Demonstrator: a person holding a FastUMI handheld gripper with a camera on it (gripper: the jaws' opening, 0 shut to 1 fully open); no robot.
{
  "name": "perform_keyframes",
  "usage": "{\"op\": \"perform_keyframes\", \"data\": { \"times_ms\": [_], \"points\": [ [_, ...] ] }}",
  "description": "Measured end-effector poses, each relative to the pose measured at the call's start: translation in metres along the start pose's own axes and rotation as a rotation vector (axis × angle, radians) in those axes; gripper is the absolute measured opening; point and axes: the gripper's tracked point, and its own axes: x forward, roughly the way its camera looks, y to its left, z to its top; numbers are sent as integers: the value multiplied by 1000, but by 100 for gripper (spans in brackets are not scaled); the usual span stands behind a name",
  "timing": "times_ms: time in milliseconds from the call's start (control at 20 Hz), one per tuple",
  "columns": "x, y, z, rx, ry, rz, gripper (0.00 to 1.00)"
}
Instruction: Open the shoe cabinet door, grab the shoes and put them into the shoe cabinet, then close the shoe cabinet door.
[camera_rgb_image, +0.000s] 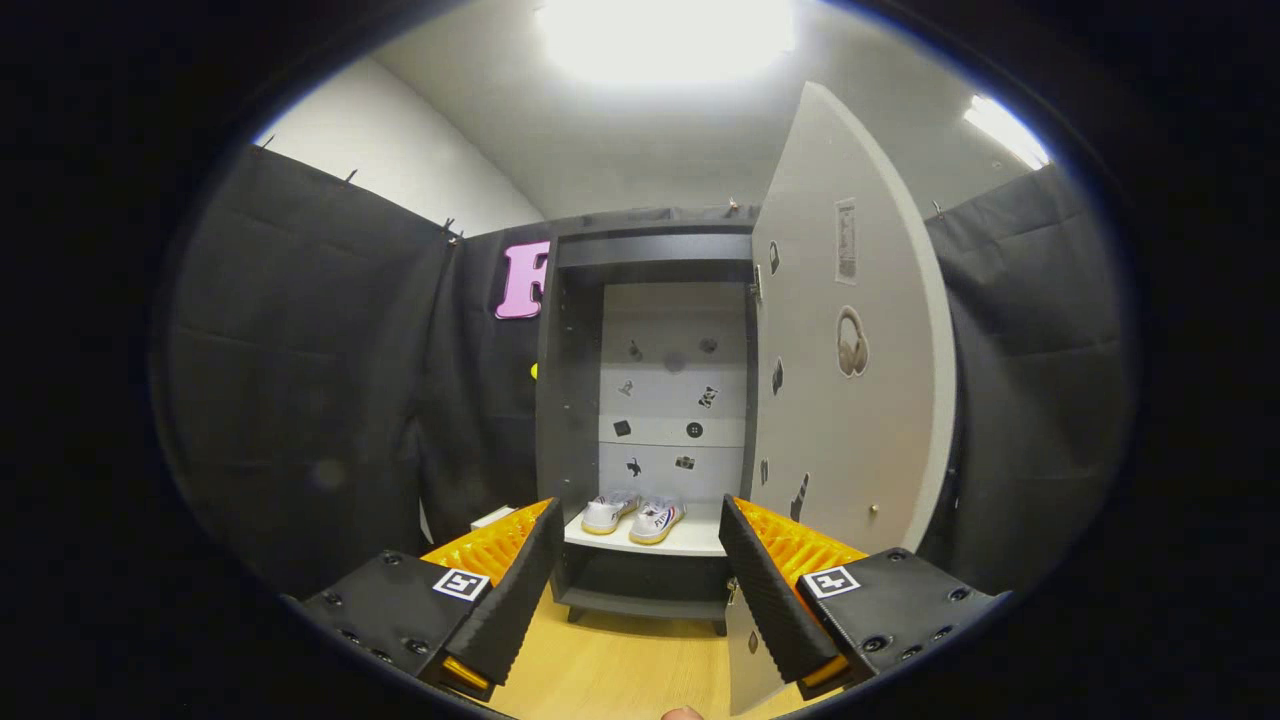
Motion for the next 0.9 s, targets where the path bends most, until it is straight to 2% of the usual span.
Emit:
{"op": "perform_keyframes", "data": {
  "times_ms": [200, 450, 600, 900],
  "points": [
    [-23, -18, 4, 24, 3, 83, 98],
    [-44, -60, 16, 20, -50, 92, 98],
    [-48, -87, 12, 33, -37, 80, 98],
    [-48, -137, 12, 152, -33, 101, 98]
  ]
}}
